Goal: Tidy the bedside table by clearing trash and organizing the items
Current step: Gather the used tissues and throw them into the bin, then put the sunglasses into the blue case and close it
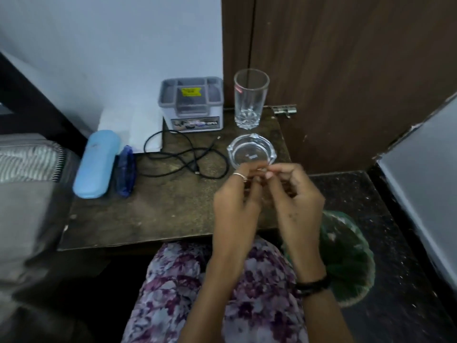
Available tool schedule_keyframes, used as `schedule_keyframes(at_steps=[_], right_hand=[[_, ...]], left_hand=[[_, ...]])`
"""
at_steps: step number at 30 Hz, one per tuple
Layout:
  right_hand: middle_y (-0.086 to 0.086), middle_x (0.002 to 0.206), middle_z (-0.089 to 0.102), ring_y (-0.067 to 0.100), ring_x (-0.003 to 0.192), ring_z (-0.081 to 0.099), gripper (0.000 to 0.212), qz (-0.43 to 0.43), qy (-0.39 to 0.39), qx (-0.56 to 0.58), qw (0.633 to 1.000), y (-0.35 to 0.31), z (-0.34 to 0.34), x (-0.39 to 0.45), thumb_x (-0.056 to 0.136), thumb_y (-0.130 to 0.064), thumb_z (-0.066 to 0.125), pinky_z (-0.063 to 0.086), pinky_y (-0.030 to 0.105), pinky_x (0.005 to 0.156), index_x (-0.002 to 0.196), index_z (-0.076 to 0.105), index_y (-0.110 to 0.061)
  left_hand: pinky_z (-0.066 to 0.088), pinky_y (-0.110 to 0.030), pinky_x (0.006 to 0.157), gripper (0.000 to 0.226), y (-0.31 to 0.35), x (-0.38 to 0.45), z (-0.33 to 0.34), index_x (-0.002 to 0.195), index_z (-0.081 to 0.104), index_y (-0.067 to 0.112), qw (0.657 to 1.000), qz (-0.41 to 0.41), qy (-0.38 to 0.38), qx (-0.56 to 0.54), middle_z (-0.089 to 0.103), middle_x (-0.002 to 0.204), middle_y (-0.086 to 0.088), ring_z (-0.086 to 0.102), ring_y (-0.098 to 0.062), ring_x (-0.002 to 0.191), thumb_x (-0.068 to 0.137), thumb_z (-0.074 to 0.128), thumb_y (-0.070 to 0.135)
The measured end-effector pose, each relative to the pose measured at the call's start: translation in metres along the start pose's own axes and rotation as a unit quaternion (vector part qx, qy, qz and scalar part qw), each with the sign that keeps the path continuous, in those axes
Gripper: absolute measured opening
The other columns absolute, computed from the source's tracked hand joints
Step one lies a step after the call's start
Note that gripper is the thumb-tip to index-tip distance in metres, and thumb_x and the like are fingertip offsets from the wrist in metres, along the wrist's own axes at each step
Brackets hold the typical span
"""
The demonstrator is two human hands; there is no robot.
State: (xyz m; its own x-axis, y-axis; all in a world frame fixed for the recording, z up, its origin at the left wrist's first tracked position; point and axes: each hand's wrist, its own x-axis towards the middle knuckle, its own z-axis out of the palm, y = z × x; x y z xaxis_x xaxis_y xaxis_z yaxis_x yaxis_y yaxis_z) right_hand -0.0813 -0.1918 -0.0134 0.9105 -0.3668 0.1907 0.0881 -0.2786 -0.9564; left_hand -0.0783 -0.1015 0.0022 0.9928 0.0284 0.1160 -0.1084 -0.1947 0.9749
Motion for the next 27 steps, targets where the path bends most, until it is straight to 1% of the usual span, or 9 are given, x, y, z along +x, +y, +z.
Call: schedule_keyframes(at_steps=[2, 3, 6, 8, 10, 13, 18, 22, 27], right_hand=[[-0.014, 0.085, 0.069, 0.0, 0.081, 0.064, 0.01, -0.006, -0.061, -0.029, 0.998, -0.001, 0.029, 0.002, 0.088, -0.016, 0.061, 0.05, 0.015, 0.074, 0.092, 0.065, -0.024], [-0.013, 0.087, 0.07, 0.0, 0.081, 0.064, 0.009, -0.007, -0.092, -0.05, 0.995, 0.001, 0.042, 0.003, 0.088, -0.018, 0.061, 0.051, 0.017, 0.074, 0.094, 0.065, -0.023], [-0.009, 0.094, 0.071, 0.009, 0.084, 0.065, 0.012, -0.027, -0.176, -0.147, 0.973, 0.008, 0.08, 0.006, 0.086, -0.022, 0.062, 0.053, 0.031, 0.076, 0.098, 0.065, -0.025], [-0.005, 0.103, 0.068, 0.016, 0.092, 0.065, 0.016, -0.071, -0.218, -0.24, 0.943, 0.012, 0.102, 0.01, 0.087, -0.023, 0.06, 0.052, 0.033, 0.076, 0.103, 0.064, -0.024], [-0.002, 0.111, 0.063, 0.021, 0.098, 0.063, 0.02, -0.112, -0.223, -0.326, 0.912, 0.015, 0.116, 0.017, 0.091, -0.025, 0.056, 0.049, 0.033, 0.074, 0.109, 0.061, -0.022], [0.003, 0.115, 0.058, 0.024, 0.101, 0.063, 0.026, -0.128, -0.211, -0.39, 0.887, 0.022, 0.124, 0.031, 0.091, -0.025, 0.056, 0.049, 0.036, 0.075, 0.116, 0.058, -0.019], [0.004, 0.112, 0.06, 0.024, 0.099, 0.063, 0.029, -0.124, -0.221, -0.396, 0.883, 0.028, 0.127, 0.038, 0.089, -0.024, 0.059, 0.049, 0.035, 0.074, 0.117, 0.058, -0.017], [0.003, 0.11, 0.056, 0.023, 0.096, 0.064, 0.027, -0.164, -0.22, -0.388, 0.88, 0.025, 0.136, 0.03, 0.091, -0.027, 0.058, 0.054, 0.037, 0.071, 0.115, 0.057, -0.017], [0.001, 0.109, 0.056, 0.017, 0.099, 0.063, 0.024, -0.224, -0.251, -0.343, 0.877, 0.016, 0.164, 0.029, 0.091, -0.026, 0.058, 0.057, 0.035, 0.07, 0.113, 0.058, -0.016]], left_hand=[[0.047, -0.006, 0.075, 0.028, -0.013, 0.009, -0.029, 0.104, 0.063, 0.027, 0.999, -0.013, 0.019, 0.038, 0.069, 0.092, 0.017, 0.065, 0.006, 0.087, 0.089, 0.053, 0.006], [0.048, -0.008, 0.076, 0.029, -0.021, 0.013, -0.042, 0.106, 0.062, 0.028, 0.997, -0.017, 0.026, 0.073, 0.069, 0.094, 0.016, 0.064, 0.005, 0.089, 0.089, 0.053, 0.006], [0.052, -0.029, 0.085, 0.031, -0.044, 0.02, -0.078, 0.114, 0.058, 0.026, 0.975, -0.023, 0.051, 0.214, 0.068, 0.11, 0.006, 0.063, -0.01, 0.102, 0.089, 0.052, 0.009], [0.049, -0.039, 0.088, 0.035, -0.057, 0.027, -0.095, 0.122, 0.055, 0.018, 0.952, -0.023, 0.065, 0.297, 0.063, 0.12, -0.002, 0.056, -0.02, 0.112, 0.089, 0.05, 0.006], [0.049, -0.044, 0.086, 0.036, -0.066, 0.037, -0.104, 0.122, 0.055, 0.012, 0.942, -0.025, 0.063, 0.33, 0.062, 0.119, -0.009, 0.055, -0.027, 0.111, 0.088, 0.047, 0.003], [0.051, -0.043, 0.079, 0.031, -0.076, 0.051, -0.105, 0.119, 0.057, 0.01, 0.94, -0.042, 0.061, 0.333, 0.063, 0.114, -0.011, 0.059, -0.03, 0.102, 0.09, 0.047, 0.006], [0.051, -0.044, 0.077, 0.03, -0.086, 0.054, -0.105, 0.12, 0.057, 0.009, 0.933, -0.044, 0.067, 0.352, 0.059, 0.116, -0.01, 0.055, -0.028, 0.106, 0.091, 0.047, 0.008], [0.049, -0.044, 0.075, 0.029, -0.091, 0.052, -0.124, 0.118, 0.057, 0.003, 0.909, -0.021, 0.121, 0.399, 0.058, 0.114, -0.014, 0.048, -0.03, 0.108, 0.092, 0.045, 0.004], [0.039, -0.046, 0.083, 0.031, -0.1, 0.057, -0.161, 0.116, 0.061, 0.007, 0.862, -0.008, 0.191, 0.469, 0.062, 0.12, -0.014, 0.048, -0.035, 0.111, 0.088, 0.049, 0.003]])
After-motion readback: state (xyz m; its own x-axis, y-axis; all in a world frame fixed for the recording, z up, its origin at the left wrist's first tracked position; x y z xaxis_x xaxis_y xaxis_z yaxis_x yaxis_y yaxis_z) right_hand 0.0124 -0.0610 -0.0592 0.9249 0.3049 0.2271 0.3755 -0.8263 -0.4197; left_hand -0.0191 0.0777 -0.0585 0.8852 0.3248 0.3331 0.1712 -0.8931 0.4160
